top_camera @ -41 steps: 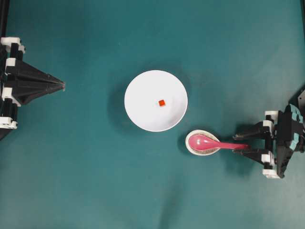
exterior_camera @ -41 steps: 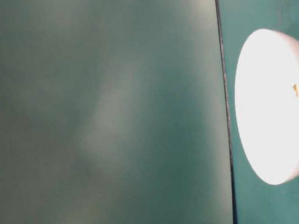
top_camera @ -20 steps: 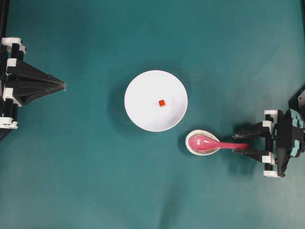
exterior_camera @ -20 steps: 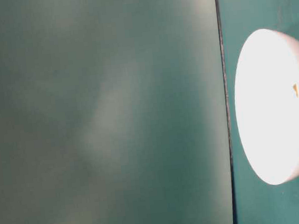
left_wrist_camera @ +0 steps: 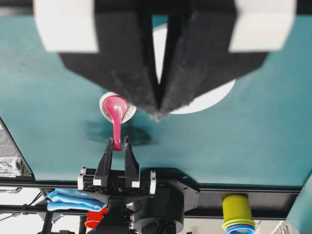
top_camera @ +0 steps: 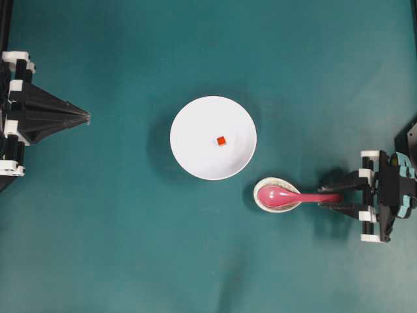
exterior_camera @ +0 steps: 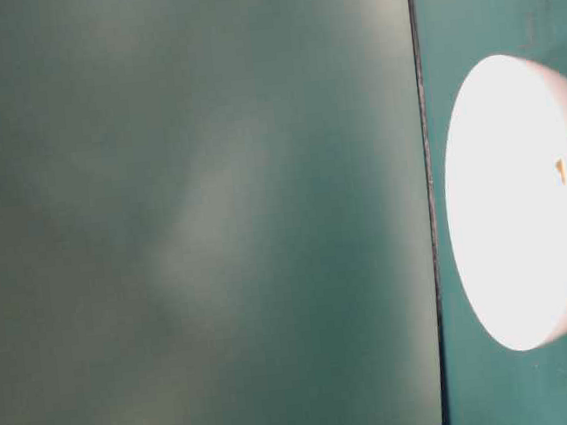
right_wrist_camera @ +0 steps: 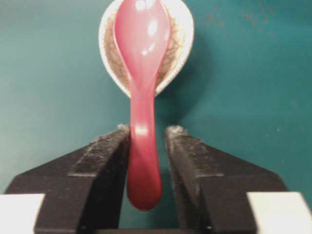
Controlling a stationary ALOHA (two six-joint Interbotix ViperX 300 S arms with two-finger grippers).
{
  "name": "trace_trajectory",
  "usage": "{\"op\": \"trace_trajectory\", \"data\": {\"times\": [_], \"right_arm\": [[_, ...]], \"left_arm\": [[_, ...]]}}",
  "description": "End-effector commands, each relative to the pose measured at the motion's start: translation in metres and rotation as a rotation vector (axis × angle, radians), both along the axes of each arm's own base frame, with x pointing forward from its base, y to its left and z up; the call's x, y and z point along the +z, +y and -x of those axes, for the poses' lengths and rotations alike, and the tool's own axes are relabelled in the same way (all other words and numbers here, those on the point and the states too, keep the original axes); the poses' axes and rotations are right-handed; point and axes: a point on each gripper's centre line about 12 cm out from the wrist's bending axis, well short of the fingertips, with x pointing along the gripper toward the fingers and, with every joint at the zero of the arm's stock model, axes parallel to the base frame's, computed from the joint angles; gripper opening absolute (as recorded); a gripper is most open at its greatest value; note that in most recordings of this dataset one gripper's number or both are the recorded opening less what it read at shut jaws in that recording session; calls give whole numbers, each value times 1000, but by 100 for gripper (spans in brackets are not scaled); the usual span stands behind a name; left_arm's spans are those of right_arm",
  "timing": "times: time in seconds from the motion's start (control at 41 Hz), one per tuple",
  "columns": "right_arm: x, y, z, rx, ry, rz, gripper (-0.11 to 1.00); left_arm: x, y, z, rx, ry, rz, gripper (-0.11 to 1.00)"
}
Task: Grip the spoon and scoop the red block from the bowl with right arm.
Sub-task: 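Lower the right gripper and close it on the pink spoon handle, then lift the pink spoon and swing it over the white bowl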
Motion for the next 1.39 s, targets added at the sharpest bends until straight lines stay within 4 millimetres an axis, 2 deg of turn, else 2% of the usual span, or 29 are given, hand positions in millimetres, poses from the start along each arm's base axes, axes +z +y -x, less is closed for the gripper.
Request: {"op": "trace_trajectory", "data": {"times": [0.0, 0.39, 0.78, 0.951, 1.122, 1.366], "right_arm": [[3, 3, -1, 13, -15, 1, 37], [3, 4, -1, 27, -14, 11, 25], [5, 4, -1, 32, -23, 6, 25], [22, 5, -2, 49, -77, -13, 25], [51, 3, -4, 74, -142, -29, 25], [89, -14, -15, 81, -145, -65, 25]], "left_arm": [[7, 0, -2, -2, -20, -5, 1], [7, 0, -2, -3, -21, -9, 1], [7, -1, -2, -3, -21, -11, 1], [7, -1, -2, -3, -21, -11, 1], [7, -1, -2, -3, -20, -9, 1], [7, -1, -2, -3, -21, 0, 1]]}}
